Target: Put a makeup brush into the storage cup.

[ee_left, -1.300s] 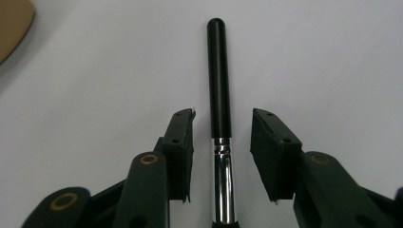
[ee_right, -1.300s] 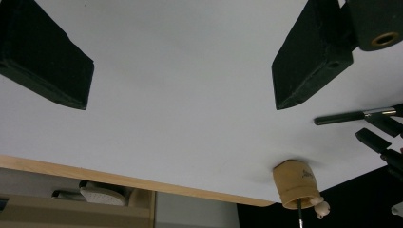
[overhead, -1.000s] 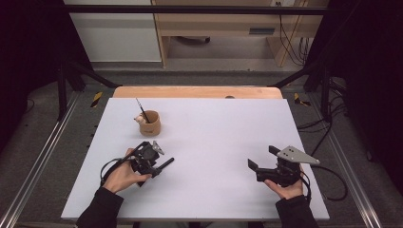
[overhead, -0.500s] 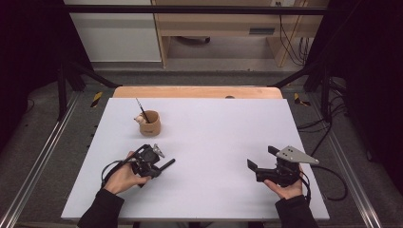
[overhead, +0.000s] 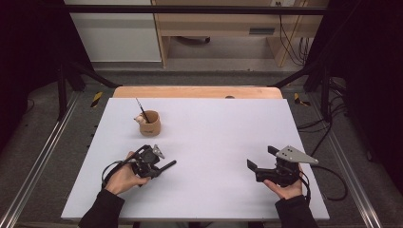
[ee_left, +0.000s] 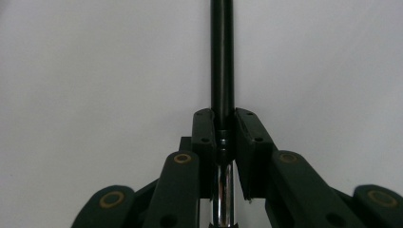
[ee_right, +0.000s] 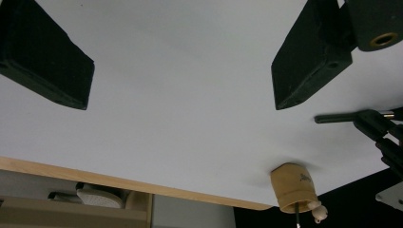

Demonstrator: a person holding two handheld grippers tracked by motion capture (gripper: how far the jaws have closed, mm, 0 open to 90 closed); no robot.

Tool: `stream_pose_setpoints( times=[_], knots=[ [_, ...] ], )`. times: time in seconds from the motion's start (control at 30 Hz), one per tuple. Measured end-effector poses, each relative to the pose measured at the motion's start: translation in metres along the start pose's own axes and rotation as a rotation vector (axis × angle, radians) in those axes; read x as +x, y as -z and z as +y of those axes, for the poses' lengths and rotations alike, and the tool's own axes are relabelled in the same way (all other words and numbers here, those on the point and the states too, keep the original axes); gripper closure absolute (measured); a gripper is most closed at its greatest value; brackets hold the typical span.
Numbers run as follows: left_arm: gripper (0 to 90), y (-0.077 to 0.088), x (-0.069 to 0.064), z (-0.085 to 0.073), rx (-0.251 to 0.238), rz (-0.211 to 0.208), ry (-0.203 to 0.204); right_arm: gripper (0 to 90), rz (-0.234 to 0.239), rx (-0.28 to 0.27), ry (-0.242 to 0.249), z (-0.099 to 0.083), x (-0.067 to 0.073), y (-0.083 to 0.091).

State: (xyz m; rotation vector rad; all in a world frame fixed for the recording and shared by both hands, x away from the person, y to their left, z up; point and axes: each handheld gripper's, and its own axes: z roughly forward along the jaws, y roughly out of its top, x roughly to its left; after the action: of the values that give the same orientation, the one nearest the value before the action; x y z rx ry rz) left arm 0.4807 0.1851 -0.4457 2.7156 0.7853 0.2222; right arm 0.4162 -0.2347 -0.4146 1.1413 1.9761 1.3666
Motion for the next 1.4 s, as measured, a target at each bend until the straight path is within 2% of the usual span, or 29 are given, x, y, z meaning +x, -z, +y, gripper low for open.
stream_pose_setpoints(
  times=[0.03,0.17,0.3,0.4,0.67,0.97,1.2,1.4],
  knots=[
    [78.7,0.001,0.0,0.0,-0.004,0.013,-0.003,7.6,-0.001,0.002,0.0,0.0,0.0,0.0],
    [78.8,0.01,0.0,-0.001,-0.035,0.022,-0.015,7.5,0.001,0.004,-0.001,0.0,0.0,0.0],
    [78.8,0.021,-0.001,-0.003,-0.094,0.019,-0.012,7.6,0.003,0.006,0.001,0.0,0.0,-0.001],
    [78.8,0.028,-0.002,-0.004,-0.113,0.019,-0.027,7.6,0.002,0.007,-0.001,0.0,0.001,-0.001],
    [78.9,0.04,-0.009,-0.002,-0.173,-0.022,-0.051,7.6,0.004,0.01,0.011,0.001,0.002,-0.001],
    [78.9,0.045,-0.019,0.004,-0.199,-0.055,-0.093,7.4,0.01,0.014,0.031,0.005,0.006,-0.001],
    [78.8,0.051,-0.027,0.011,-0.228,-0.077,-0.119,7.5,0.016,0.015,0.07,0.015,0.013,-0.002],
    [78.8,0.056,-0.032,0.018,-0.23,-0.08,-0.138,7.3,0.019,0.034,0.138,0.026,0.024,-0.007]
  ],
)
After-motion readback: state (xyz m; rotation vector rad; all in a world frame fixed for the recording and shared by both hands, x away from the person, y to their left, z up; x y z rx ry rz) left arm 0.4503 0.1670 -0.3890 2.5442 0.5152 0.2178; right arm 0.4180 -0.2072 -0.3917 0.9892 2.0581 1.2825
